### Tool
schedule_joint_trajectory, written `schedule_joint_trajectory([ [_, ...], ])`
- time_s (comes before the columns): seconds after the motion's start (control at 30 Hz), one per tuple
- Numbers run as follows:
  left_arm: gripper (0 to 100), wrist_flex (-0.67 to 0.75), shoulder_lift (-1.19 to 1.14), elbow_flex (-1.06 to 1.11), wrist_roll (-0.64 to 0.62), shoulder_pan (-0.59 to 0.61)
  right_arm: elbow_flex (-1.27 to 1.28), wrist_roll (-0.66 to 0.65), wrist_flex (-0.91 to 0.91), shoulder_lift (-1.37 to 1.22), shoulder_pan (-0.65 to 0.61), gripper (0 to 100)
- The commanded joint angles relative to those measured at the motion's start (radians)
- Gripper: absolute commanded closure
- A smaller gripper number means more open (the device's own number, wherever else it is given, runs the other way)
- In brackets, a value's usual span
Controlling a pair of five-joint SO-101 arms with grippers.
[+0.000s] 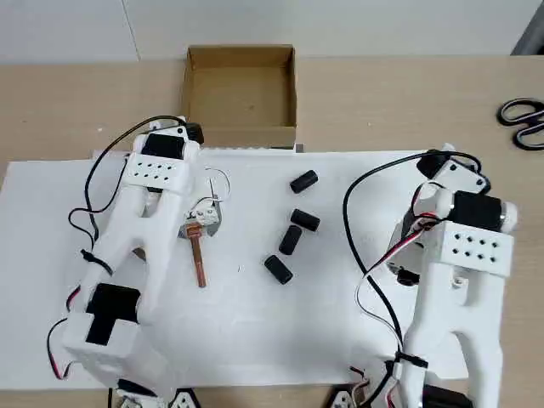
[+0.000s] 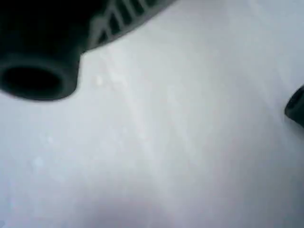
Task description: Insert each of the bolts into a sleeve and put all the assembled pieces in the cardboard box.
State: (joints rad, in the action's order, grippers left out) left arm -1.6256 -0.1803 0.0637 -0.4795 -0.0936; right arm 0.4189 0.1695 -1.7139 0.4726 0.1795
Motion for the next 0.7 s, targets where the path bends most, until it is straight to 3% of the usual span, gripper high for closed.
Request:
schedule_joint_trajectory([
  [0.0,85,0.023,-0.037,-0.001,0.0,0.012,-0.003,-0.005,-0.008,0.025,0.015,99.6],
  [0.23,85,0.023,-0.196,-0.002,0.003,0.029,-0.003,-0.005,-0.008,0.03,0.015,99.6],
  [0.57,86,0.071,-0.215,-0.001,0.002,0.026,-0.003,-0.005,-0.008,0.03,0.015,99.6],
  [0.67,90,0.084,-0.215,-0.001,0.002,0.021,-0.003,-0.005,-0.008,0.03,0.015,99.6],
])
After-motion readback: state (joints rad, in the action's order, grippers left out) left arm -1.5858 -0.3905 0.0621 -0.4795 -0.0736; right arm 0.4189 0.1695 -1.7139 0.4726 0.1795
